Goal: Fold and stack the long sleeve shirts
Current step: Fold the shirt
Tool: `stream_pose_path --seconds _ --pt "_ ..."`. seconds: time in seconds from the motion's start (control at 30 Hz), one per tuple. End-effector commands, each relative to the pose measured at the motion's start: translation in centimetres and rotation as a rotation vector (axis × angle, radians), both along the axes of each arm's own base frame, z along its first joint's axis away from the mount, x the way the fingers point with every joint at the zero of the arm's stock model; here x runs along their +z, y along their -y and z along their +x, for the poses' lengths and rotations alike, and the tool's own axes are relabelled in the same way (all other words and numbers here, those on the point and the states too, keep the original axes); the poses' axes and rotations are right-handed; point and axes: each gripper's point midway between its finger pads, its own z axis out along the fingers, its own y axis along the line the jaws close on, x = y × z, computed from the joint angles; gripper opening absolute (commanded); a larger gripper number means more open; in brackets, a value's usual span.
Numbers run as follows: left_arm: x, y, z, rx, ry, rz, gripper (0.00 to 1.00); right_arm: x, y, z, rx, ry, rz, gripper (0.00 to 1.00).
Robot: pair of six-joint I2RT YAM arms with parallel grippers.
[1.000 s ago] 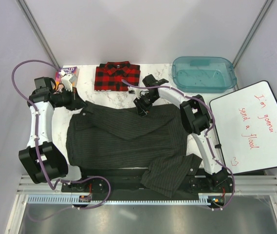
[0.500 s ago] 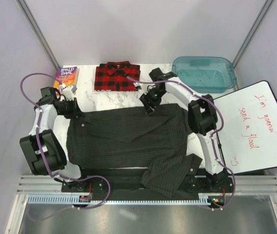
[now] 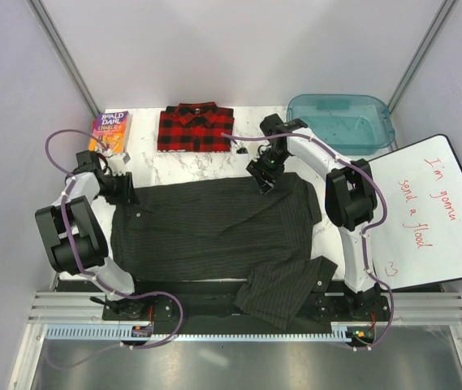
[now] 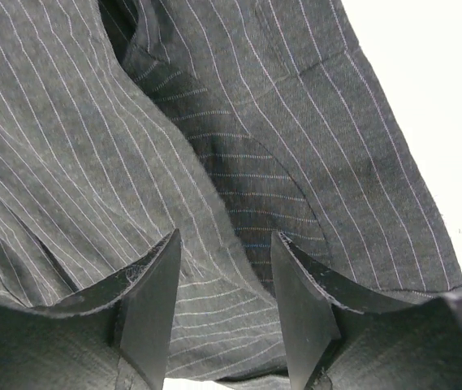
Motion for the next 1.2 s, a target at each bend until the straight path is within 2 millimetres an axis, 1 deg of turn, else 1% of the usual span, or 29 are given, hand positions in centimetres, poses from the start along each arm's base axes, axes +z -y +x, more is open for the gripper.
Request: stream_pose_path --seconds 0.0,0.07,0.1,0.2,0.27,0.4,0.43,0.47,0.5,0.53,0.57,0.6,0.63,0.67,0.7,0.73,0.77,0.8,0.83,0.87,0.9,0.93,0.97,1.0,1.03,1.07,1.1,1.13,1.17 --pt "3.3 -0.5 -0.1 -0.116 0.083 0.092 0.52 1.4 1.1 -0.8 0.019 0.021 -0.032 0.54" --pt "4.3 0.6 -0.4 -0.185 0.116 0.129 0.57 0.2 1.5 -1.5 0.021 -0.008 -0.054 0.54" --pt "3.5 2.3 -1.4 -0.274 0.084 0.146 0.57 -0.2 1.7 -1.7 0.018 -0.016 -0.069 0.53" --pt "1.5 4.0 -2.9 -0.330 0.010 0.162 0.55 -2.4 2.3 -1.7 0.002 -0.039 -0.112 0.53" --pt "-0.5 3.7 -3.3 -0.307 -0.070 0.177 0.53 -4.0 2.5 -1.4 0.003 -0.048 -0.136 0.54" --pt "-3.9 2.0 -3.1 -0.286 -0.176 0.232 0.51 -5.9 2.6 -0.2 -0.005 -0.050 -0.163 0.55" --pt "-4.3 1.5 -2.8 -0.287 -0.186 0.255 0.50 -6.0 2.4 0.9 -0.017 -0.022 -0.161 0.55" --pt "-4.5 1.1 -1.5 -0.282 -0.168 0.273 0.50 -7.0 2.4 1.3 -0.021 -0.029 -0.171 0.55" --pt "-5.5 0.9 -1.2 -0.285 -0.195 0.269 0.50 -7.4 2.3 2.0 -0.038 -0.021 -0.171 0.55" --pt "-5.8 0.6 -0.4 -0.280 -0.199 0.276 0.49 -7.9 2.2 3.7 -0.052 0.009 -0.177 0.55" --pt "-4.9 0.2 2.0 -0.260 -0.157 0.286 0.49 -8.2 2.3 4.7 -0.065 0.025 -0.182 0.56" --pt "-6.0 0.1 2.7 -0.258 -0.179 0.275 0.49 -8.3 2.1 5.8 -0.075 0.045 -0.182 0.56" --pt "-5.9 0.1 3.8 -0.255 -0.166 0.269 0.49 -8.3 1.9 8.0 -0.103 0.080 -0.170 0.56" --pt "-4.8 -0.2 6.1 -0.242 -0.120 0.277 0.49 -8.2 2.0 9.1 -0.115 0.106 -0.177 0.57" --pt "-5.4 -0.1 6.8 -0.244 -0.129 0.262 0.49 -7.9 2.0 10.1 -0.122 0.133 -0.178 0.57" --pt "-4.8 0.0 7.7 -0.249 -0.112 0.249 0.50 -6.8 1.6 11.7 -0.120 0.185 -0.167 0.58" --pt "-3.4 0.0 9.4 -0.253 -0.066 0.244 0.50 -6.0 1.5 12.1 -0.115 0.204 -0.158 0.61" --pt "-2.7 0.9 9.3 -0.276 -0.058 0.190 0.52 -5.0 1.3 12.3 -0.111 0.222 -0.146 0.63" --pt "-1.1 1.4 9.6 -0.294 -0.014 0.171 0.54 -2.6 1.2 12.3 -0.107 0.253 -0.122 0.67" --pt "-0.1 1.9 9.5 -0.322 0.011 0.158 0.55 -1.3 1.0 11.9 -0.099 0.260 -0.095 0.69" --pt "1.0 3.2 8.8 -0.356 0.031 0.092 0.56 -1.1 0.6 10.2 -0.082 0.216 -0.060 0.71" --pt "3.5 3.9 8.3 -0.382 0.084 0.070 0.60 2.8 0.3 9.4 -0.077 0.257 -0.002 0.75" --pt "4.4 4.7 7.3 -0.429 0.101 0.048 0.61 4.0 0.2 8.2 -0.059 0.251 0.030 0.78" --pt "5.6 6.4 5.3 -0.477 0.097 -0.038 0.62 3.4 0.1 5.6 -0.037 0.182 0.057 0.79" --pt "6.5 7.1 4.1 -0.515 0.111 -0.071 0.74 6.7 0.2 4.2 -0.022 0.221 0.104 0.79" --pt "7.8 7.5 2.5 -0.579 0.154 -0.073 0.75 7.1 0.4 2.7 0.015 0.216 0.119 0.79" --pt "8.4 8.3 1.1 -0.616 0.160 -0.114 0.76 5.4 1.0 -0.3 0.041 0.141 0.117 0.79" --pt "8.5 8.8 -0.9 -0.636 0.124 -0.144 0.76 7.2 1.0 -2.3 0.082 0.174 0.132 0.78" --pt "8.6 8.9 -2.8 -0.677 0.133 -0.145 0.76 6.8 1.3 -3.9 0.113 0.163 0.119 0.77"
